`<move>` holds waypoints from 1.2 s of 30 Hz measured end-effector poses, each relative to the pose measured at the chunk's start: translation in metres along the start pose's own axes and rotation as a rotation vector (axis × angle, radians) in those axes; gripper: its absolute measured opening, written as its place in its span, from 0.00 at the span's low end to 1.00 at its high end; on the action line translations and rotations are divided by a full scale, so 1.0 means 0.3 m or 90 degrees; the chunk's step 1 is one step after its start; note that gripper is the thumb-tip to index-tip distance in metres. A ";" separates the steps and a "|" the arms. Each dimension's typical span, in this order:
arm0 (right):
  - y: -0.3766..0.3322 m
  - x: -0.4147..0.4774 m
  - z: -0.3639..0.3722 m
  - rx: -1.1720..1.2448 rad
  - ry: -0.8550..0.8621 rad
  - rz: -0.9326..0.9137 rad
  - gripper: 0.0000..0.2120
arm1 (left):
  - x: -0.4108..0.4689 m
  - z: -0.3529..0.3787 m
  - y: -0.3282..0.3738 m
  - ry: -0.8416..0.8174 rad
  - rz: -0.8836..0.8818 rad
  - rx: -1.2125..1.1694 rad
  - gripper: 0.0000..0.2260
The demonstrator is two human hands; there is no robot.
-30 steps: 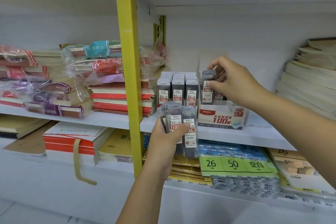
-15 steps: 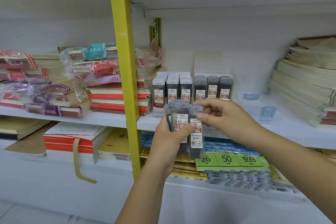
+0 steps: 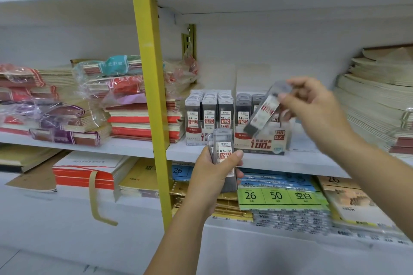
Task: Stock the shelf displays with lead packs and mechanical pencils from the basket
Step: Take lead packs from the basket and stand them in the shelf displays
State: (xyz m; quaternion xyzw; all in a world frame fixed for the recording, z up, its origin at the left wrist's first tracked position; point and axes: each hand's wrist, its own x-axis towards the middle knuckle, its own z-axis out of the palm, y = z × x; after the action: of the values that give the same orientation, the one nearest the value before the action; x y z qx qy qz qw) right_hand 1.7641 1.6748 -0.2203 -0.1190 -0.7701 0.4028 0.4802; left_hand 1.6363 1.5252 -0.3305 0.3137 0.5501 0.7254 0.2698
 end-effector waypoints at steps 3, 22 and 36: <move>-0.014 0.083 -0.036 -0.122 0.037 -0.117 0.13 | 0.017 -0.003 -0.006 0.009 0.004 0.024 0.11; 0.120 0.173 0.033 -0.593 -0.069 -0.100 0.15 | 0.038 -0.028 -0.008 0.001 0.025 0.050 0.13; 0.039 -0.067 0.133 -0.039 -0.269 0.099 0.09 | -0.014 -0.002 0.031 -0.081 0.027 0.053 0.11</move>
State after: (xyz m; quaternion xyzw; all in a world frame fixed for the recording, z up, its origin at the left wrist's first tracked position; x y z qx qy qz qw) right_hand 1.7387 1.6509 -0.2504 -0.1055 -0.8541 0.4308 0.2718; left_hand 1.6382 1.5193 -0.3223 0.3816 0.5546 0.6861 0.2758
